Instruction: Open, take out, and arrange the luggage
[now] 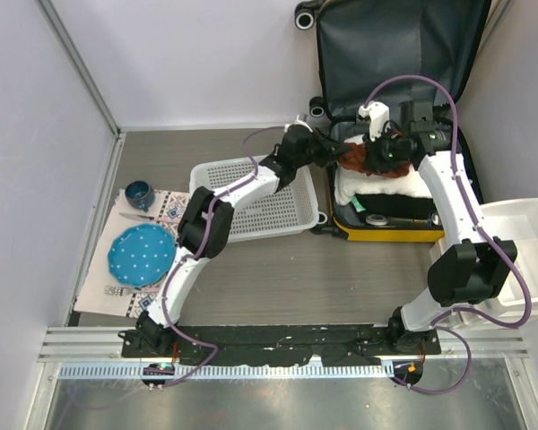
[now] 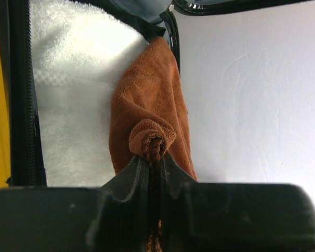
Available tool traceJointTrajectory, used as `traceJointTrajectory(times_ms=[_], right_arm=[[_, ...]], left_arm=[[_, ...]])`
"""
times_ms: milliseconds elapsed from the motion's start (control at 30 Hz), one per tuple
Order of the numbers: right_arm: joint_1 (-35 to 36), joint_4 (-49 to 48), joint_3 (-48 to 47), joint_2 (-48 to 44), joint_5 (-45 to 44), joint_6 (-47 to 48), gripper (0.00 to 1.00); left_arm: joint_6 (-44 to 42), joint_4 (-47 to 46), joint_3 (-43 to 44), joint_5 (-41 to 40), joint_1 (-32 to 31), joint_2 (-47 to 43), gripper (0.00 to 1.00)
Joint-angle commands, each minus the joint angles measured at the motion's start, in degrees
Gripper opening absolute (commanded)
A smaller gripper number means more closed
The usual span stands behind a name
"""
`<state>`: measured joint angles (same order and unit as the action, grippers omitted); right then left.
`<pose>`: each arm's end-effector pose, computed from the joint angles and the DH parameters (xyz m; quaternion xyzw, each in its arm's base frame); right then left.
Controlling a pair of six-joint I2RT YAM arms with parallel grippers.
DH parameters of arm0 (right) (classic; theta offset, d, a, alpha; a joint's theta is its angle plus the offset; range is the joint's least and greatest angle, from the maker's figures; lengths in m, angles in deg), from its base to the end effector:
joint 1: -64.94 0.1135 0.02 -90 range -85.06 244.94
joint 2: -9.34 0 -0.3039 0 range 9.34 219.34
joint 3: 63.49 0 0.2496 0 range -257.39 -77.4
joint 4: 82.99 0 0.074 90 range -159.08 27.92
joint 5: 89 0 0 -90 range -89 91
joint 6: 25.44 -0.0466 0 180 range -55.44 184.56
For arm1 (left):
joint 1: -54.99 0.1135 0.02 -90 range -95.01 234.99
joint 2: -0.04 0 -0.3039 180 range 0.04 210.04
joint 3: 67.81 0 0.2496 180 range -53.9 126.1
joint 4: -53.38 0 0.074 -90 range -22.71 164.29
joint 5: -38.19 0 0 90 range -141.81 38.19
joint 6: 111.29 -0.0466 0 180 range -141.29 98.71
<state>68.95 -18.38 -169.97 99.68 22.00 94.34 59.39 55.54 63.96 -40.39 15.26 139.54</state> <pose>0.3375 0.0404 0.3988 -0.3290 0.8609 0.0884 0.3778 0.4681 -0.4010 0.2567 -0.2064 0.7359 -0.5935 0.2521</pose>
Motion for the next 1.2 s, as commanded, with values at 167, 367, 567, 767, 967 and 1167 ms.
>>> traceJointTrajectory(times_ms=[167,367,567,767,967,1167], right_arm=[[0.91,-1.91,0.64,-3.69,7.82,-4.55,0.01],[3.63,-7.01,4.33,-5.35,12.93,-9.83,0.01],[8.90,-10.52,6.35,-5.53,15.30,-14.30,0.01],[14.34,-13.43,8.20,-5.36,15.75,-17.21,0.00],[19.09,-18.26,9.43,-4.39,14.17,-20.02,0.00],[21.91,-20.29,6.97,-3.42,12.85,-21.61,0.01]], left_arm=[[-7.29,1.19,-1.93,9.57,7.02,-8.44,0.00],[-14.84,10.94,-1.16,17.48,10.54,-10.57,0.00],[-27.32,21.76,-0.44,22.06,13.00,-13.90,0.00],[-37.86,29.85,-3.07,24.70,16.25,-19.17,0.00],[-41.30,33.19,-3.78,30.14,19.59,-20.58,0.00],[-44.47,34.16,-3.78,33.39,21.71,-23.39,0.00]])
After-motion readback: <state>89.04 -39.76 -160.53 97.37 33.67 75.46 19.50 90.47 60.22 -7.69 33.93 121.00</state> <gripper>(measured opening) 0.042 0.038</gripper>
